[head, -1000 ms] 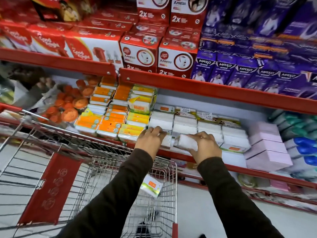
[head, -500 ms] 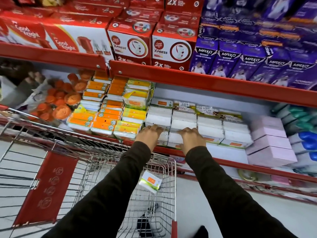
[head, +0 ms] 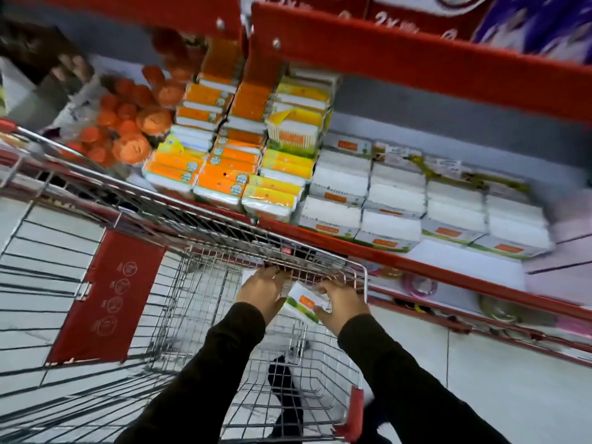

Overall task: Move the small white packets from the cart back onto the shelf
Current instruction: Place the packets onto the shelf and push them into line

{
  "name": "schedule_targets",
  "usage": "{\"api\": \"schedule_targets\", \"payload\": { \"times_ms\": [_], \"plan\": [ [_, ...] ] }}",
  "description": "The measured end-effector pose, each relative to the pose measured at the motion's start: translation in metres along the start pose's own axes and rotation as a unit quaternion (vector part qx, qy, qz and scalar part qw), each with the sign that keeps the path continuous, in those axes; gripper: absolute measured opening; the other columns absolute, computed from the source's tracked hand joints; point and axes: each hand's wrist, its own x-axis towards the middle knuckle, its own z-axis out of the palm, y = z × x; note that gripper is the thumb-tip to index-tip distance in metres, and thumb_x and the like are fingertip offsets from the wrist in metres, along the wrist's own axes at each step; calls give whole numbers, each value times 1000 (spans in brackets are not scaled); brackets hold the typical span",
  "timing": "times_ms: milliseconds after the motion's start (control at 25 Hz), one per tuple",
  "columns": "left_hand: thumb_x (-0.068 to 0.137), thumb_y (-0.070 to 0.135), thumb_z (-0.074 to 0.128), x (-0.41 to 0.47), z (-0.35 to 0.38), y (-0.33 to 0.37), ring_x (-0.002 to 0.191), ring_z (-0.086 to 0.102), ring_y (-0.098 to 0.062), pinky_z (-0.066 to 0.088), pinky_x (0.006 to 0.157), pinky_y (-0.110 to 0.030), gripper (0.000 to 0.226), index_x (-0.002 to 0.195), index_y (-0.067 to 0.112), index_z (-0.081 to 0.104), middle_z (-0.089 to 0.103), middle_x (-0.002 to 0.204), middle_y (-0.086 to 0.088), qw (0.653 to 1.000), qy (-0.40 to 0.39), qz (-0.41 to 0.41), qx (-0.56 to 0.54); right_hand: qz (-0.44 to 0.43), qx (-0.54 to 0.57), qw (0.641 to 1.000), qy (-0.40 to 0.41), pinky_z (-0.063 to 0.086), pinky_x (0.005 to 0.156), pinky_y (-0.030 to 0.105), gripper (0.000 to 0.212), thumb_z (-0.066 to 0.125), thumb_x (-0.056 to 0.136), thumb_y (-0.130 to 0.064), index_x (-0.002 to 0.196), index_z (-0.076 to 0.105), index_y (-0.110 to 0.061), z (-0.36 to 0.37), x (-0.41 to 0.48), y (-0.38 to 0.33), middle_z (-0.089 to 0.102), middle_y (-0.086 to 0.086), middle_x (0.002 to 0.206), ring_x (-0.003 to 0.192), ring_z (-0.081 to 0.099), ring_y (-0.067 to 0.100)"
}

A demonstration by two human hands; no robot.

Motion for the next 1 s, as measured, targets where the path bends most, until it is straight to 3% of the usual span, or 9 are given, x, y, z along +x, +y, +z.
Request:
{"api": "schedule_targets", "payload": {
  "times_ms": [120,240,360,520,600,720,880,1000],
  "plan": [
    [90,32,65,27,36,-35,129,49,-29,49,103,-41,66,146,11,36,43,146,-9,991,-107,-70,47,49,-59,993,-92,43,106,34,58,62,90,-34,141,45,-12,49,42,9,51,12,141,128,51,30],
    [84,31,73,67,67,-68,130,49,-31,48,105,-41,80,148,7,31,41,148,-10,979,-155,-113,61,93,-85,984,-123,41,107,36,62,59,93,-39,141,41,-6,88,81,23,46,16,142,128,48,33],
    [83,35,73,97,90,-87,141,37,-31,40,113,-42,89,152,9,23,32,155,-11,980,-161,-113,44,105,-106,982,-120,42,106,37,66,60,92,-39,143,37,-4,113,103,37,40,16,144,128,47,34],
    [86,37,70,103,109,-89,146,28,-32,29,119,-42,95,156,12,12,23,160,-13,982,-165,-63,59,116,-85,986,-85,50,95,37,68,70,86,-26,140,35,-7,125,113,44,45,13,138,121,55,33],
    [80,37,77,95,115,-87,137,41,-35,40,113,-43,96,153,12,21,23,157,-14,982,-165,-77,47,108,-68,987,-93,50,89,36,70,72,83,-22,140,33,-8,127,112,42,48,13,134,118,57,33],
    [78,38,78,80,113,-83,114,58,-30,54,97,-42,72,137,12,46,33,143,-12,985,-135,-106,17,91,-74,990,-81,46,75,31,57,71,85,-19,131,39,-9,123,106,38,60,11,121,109,63,30],
    [78,30,79,45,98,-71,111,61,-26,57,94,-39,63,130,7,51,37,137,-8,989,-93,-114,15,65,-92,991,-68,52,86,32,46,72,84,-17,124,49,-14,104,83,28,63,7,120,112,62,27],
    [79,23,79,14,75,-54,112,60,-25,58,92,-40,59,128,10,49,47,134,-6,988,-69,-140,-8,43,-78,995,-39,55,88,33,58,75,80,-15,132,50,-20,77,55,20,65,4,121,111,64,25]
  ]
}}
